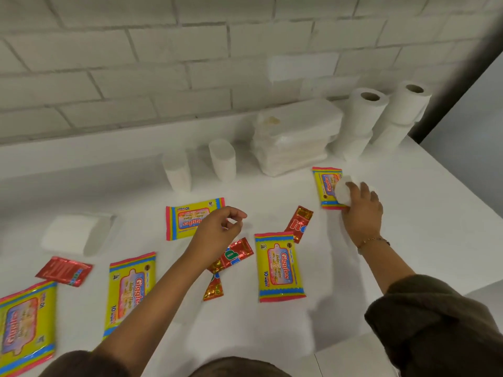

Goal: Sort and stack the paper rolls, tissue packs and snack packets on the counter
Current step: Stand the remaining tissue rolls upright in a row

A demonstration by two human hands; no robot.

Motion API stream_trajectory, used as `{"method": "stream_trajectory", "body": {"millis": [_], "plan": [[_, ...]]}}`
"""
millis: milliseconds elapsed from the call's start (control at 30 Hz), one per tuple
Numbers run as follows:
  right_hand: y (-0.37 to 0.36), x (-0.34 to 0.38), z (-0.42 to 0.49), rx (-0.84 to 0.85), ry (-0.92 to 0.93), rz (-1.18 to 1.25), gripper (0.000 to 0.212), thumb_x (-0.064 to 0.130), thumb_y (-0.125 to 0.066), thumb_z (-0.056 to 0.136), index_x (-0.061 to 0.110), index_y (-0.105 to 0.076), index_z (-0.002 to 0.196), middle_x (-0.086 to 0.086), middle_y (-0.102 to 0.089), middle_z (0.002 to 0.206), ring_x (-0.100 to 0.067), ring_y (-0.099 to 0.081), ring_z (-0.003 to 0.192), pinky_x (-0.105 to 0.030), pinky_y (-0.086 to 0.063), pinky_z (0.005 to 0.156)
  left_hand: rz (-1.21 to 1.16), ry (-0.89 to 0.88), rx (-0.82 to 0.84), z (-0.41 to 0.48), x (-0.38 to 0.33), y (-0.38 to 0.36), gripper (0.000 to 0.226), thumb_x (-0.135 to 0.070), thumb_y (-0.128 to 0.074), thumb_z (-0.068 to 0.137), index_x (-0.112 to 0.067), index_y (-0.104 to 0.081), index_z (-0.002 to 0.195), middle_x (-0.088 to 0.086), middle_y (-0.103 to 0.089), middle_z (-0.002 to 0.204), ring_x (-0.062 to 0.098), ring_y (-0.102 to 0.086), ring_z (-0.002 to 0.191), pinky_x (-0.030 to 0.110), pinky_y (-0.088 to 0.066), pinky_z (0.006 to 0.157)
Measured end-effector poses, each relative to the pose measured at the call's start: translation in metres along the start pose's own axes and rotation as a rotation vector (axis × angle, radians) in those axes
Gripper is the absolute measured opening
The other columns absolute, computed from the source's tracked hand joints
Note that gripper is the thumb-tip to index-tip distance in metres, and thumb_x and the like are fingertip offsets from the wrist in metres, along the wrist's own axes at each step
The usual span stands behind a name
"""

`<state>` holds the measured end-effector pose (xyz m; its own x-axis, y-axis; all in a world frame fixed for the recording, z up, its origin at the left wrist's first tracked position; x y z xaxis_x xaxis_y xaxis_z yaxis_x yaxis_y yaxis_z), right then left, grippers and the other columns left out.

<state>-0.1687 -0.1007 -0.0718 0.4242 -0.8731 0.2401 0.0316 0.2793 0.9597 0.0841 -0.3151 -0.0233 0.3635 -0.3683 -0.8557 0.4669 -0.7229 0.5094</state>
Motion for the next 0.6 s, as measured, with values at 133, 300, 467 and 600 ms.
{"method": "stream_trajectory", "body": {"millis": [133,300,467,600], "plan": [[0.011,0.027,-0.03,-0.099,0.072,0.213,0.058,0.016,-0.061,0.081,0.017,-0.036,0.134,-0.015,-0.037,0.145,-0.039,-0.041,0.127,-0.054,-0.042,0.098,0.094,0.077,0.011,-0.013,0.025,0.03,0.015,-0.018,-0.058,0.088,-0.029,-0.059,0.097,-0.009,-0.06,0.101,0.004,-0.056,0.082,0.013,-0.044,0.063],[0.025,0.091,-0.083,-0.065,0.112,0.501,0.061,0.02,-0.06,0.084,0.026,-0.03,0.136,-0.003,-0.036,0.148,-0.025,-0.04,0.132,-0.047,-0.047,0.096,0.247,0.232,-0.01,-0.047,0.068,0.069,0.028,-0.028,-0.064,0.083,-0.027,-0.057,0.111,-0.003,-0.056,0.114,0.011,-0.054,0.094,0.024,-0.043,0.076],[0.027,0.156,-0.121,0.064,0.147,0.68,0.061,0.02,-0.061,0.084,0.029,-0.03,0.137,0.003,-0.041,0.144,-0.021,-0.047,0.125,-0.03,-0.047,0.09,0.207,0.361,0.083,-0.08,0.098,0.075,0.056,-0.039,-0.072,0.073,-0.031,-0.047,0.123,-0.009,-0.051,0.114,0.011,-0.053,0.104,0.028,-0.046,0.089],[0.02,0.195,-0.135,0.187,0.208,0.789,0.062,0.022,-0.061,0.084,0.034,-0.029,0.136,0.006,-0.042,0.141,-0.018,-0.049,0.122,-0.036,-0.053,0.092,0.117,0.394,0.101,-0.091,0.108,0.074,0.068,-0.035,-0.073,0.071,-0.035,-0.038,0.13,-0.007,-0.052,0.116,0.011,-0.054,0.103,0.026,-0.047,0.088]]}}
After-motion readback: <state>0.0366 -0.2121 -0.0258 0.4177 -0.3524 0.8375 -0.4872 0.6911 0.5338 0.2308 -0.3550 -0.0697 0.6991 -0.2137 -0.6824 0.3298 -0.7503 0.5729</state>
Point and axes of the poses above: each hand's wrist, its own z-axis towards the middle knuckle, its own y-axis out of the back of the hand, x = y × z, the point moved 2 cm from there along z, towards the middle knuckle
